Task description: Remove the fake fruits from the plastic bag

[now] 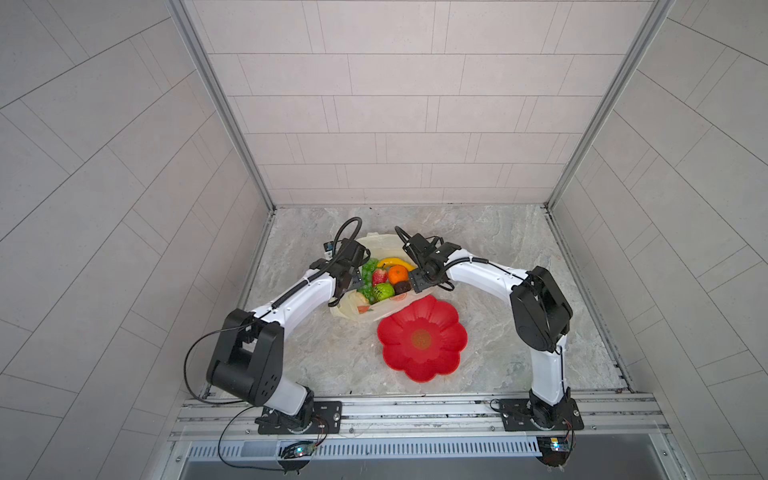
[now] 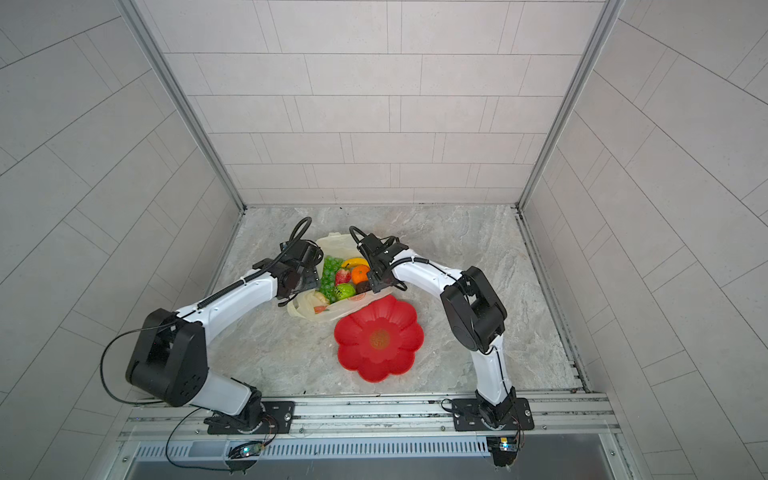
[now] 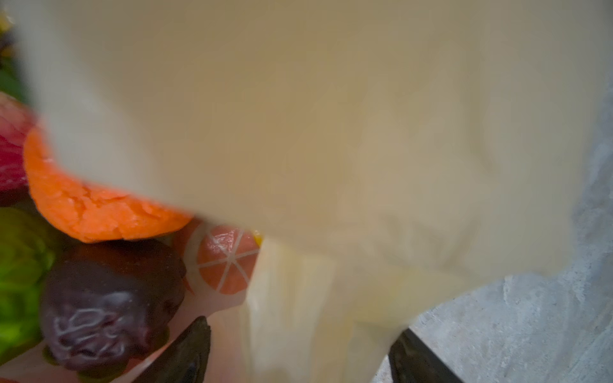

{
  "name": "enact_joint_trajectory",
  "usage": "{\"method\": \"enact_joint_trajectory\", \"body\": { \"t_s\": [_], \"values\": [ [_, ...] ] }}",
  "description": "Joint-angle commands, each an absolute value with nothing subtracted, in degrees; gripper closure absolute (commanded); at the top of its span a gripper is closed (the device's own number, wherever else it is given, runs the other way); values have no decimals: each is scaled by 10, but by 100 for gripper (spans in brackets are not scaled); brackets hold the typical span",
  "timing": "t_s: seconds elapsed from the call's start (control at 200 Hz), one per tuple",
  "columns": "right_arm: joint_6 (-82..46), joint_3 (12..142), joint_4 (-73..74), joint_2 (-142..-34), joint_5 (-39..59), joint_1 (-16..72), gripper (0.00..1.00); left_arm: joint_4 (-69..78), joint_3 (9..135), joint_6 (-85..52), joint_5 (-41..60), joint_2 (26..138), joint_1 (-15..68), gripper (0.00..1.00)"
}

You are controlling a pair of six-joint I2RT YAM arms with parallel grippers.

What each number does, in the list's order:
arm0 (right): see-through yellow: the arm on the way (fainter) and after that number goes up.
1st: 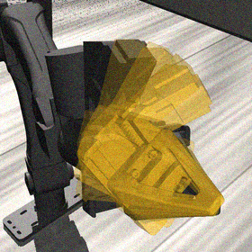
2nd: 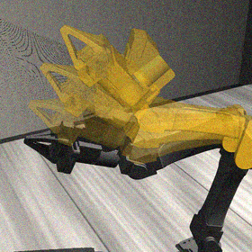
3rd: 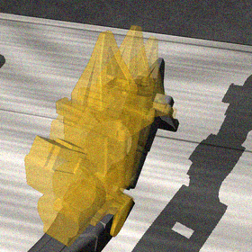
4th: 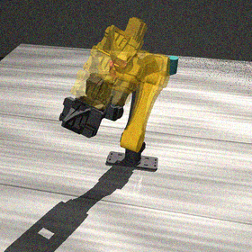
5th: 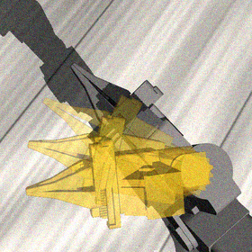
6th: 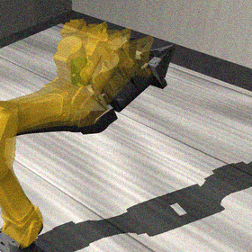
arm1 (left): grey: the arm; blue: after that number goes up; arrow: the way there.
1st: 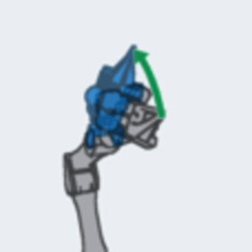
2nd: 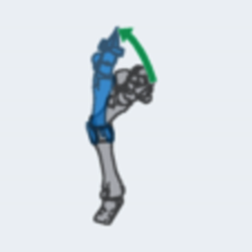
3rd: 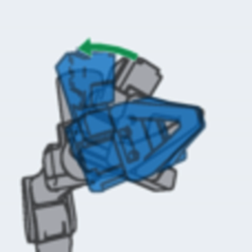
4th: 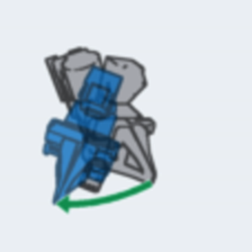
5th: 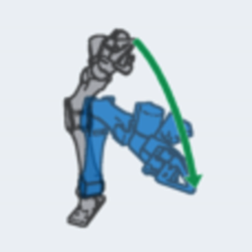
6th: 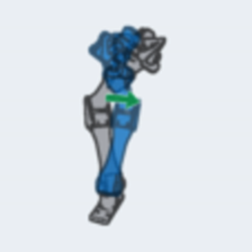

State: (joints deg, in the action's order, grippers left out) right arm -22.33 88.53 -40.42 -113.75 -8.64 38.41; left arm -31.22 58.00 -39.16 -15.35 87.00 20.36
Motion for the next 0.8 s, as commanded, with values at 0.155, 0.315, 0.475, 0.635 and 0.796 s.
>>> {"method": "enact_joint_trajectory", "body": {
  "t_s": [0.155,0.315,0.475,0.635,0.796],
  "values": [
    [-226,924,-381,-1181,-55,381,28,-282,583,-392,-105,895,166,61],
    [-225,1020,-390,-1230,-16,387,34,-259,598,-408,-62,912,112,89],
    [-216,1147,-433,-1296,-6,395,36,-240,617,-412,-26,923,49,100],
    [-197,1268,-476,-1358,-2,405,36,-203,591,-439,-9,877,-14,100],
    [-182,1315,-507,-1376,-9,411,36,-177,539,-452,-18,809,-25,100]
  ]
}}
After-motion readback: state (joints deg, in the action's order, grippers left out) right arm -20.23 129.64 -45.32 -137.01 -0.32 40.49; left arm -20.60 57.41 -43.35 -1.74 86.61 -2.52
